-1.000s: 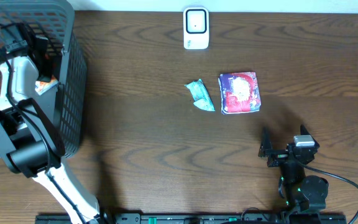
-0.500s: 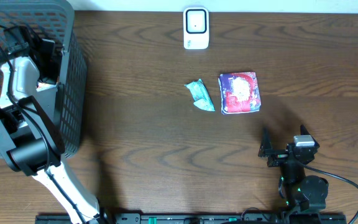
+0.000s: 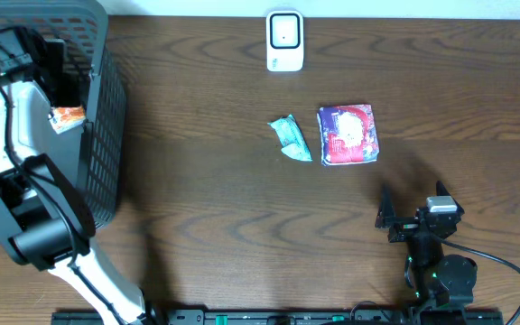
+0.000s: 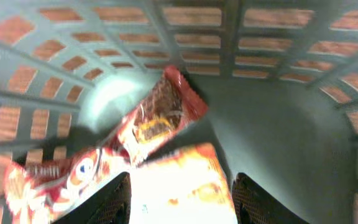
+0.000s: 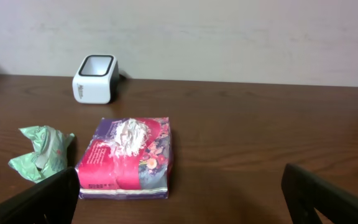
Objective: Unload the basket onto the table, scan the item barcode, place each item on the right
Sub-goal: 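Reach the left gripper into the basket and grasp the orange packet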
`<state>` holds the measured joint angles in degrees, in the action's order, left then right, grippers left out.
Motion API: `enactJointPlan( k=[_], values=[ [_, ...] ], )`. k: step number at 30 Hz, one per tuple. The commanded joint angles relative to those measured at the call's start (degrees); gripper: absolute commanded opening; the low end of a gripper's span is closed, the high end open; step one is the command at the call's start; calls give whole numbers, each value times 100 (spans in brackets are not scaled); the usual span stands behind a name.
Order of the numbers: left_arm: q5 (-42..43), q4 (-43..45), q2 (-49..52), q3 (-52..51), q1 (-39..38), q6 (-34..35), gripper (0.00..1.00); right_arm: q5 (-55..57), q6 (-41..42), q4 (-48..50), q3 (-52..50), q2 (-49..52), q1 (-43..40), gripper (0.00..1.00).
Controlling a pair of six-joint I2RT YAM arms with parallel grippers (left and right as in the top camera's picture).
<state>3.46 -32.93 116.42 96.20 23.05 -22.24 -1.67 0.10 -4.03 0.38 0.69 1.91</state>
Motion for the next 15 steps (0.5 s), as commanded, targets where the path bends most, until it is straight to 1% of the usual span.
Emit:
enactJointPlan(
  k=[1,4,8,12,15],
  values=[
    [170,-398,-94,101,20,31,52,7,-81,-24,-7,-33,-4,99],
    [164,-828,-68,61,20,-699,52,7,-81,-24,-7,-31,-4,99],
    [-9,-857,-68,-157,20,-1200,52,7,-81,-24,-7,-33,-4,99],
    [-11,-520,-68,-538,20,-1799,52,7,-81,-24,-7,-31,-4,99],
    [-201,-35,-63,-826,20,-1871,52,7,-81,-24,-7,-31,-4,99]
  ],
)
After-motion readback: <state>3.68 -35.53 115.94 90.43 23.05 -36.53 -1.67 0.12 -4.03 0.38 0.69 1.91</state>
